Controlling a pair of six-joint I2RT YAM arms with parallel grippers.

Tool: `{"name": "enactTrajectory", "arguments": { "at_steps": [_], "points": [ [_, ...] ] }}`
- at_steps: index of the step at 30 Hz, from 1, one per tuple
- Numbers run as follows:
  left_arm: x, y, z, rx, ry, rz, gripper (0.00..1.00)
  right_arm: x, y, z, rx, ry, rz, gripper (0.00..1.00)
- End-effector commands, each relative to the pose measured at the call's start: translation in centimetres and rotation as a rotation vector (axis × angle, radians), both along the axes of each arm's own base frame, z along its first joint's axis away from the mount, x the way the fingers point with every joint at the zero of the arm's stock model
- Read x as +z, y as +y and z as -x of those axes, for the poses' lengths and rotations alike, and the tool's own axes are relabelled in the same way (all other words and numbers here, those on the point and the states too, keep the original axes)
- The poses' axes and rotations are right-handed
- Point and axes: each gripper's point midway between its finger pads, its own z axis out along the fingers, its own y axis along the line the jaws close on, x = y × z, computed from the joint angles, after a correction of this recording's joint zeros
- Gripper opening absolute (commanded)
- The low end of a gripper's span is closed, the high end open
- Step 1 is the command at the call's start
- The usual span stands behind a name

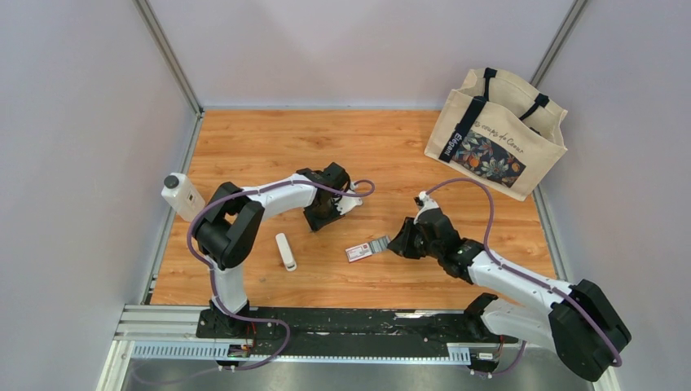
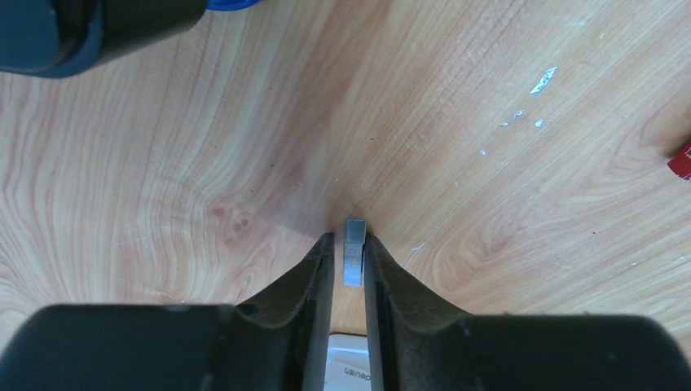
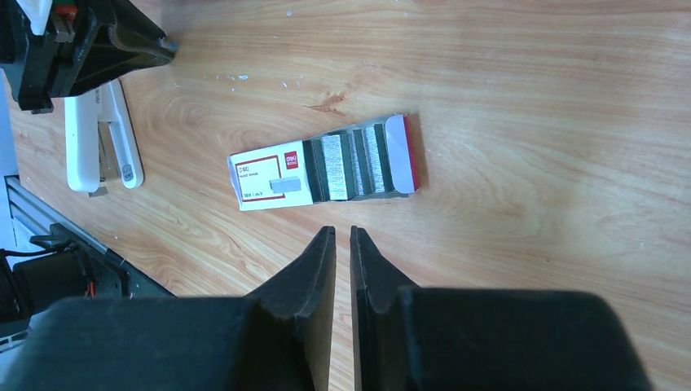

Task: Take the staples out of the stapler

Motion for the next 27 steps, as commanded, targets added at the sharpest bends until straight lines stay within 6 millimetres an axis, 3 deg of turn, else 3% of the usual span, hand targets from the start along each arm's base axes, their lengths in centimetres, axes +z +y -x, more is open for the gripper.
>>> {"name": "enactTrajectory", "arguments": {
  "at_steps": [1, 7, 12, 20, 23, 27],
  "points": [
    [0.2, -0.8, 0.2, -0.015, 0.022, 0.04, 0.26, 0.5, 0.2, -0.9, -0.01, -0.044, -0.017, 0.14],
    [1.6, -2.4, 1.2, -0.013, 0.048, 0.116, 0.21, 0.3, 0.0, -0.8, -0.015, -0.048, -0.016, 0.14],
    [3.0, -4.0, 1.4, -0.1, -0.071, 0.075, 0.2, 0.1, -0.1, -0.8, -0.019, -0.046, -0.014, 0.14],
    [2.7, -5.5, -0.9, -0.167, -0.313, -0.054, 0.17, 0.1, -0.5, -0.9, -0.035, -0.056, -0.016, 0.14],
    [3.5, -5.9, -1.6, -0.148, -0.368, -0.043, 0.11, 0.1, -0.5, -0.8, -0.036, -0.059, -0.02, 0.14],
    [4.9, -6.2, -2.8, -0.125, -0.47, -0.035, 0.14, 0.1, -0.7, -0.8, -0.042, -0.06, -0.023, 0.14]
  ]
}}
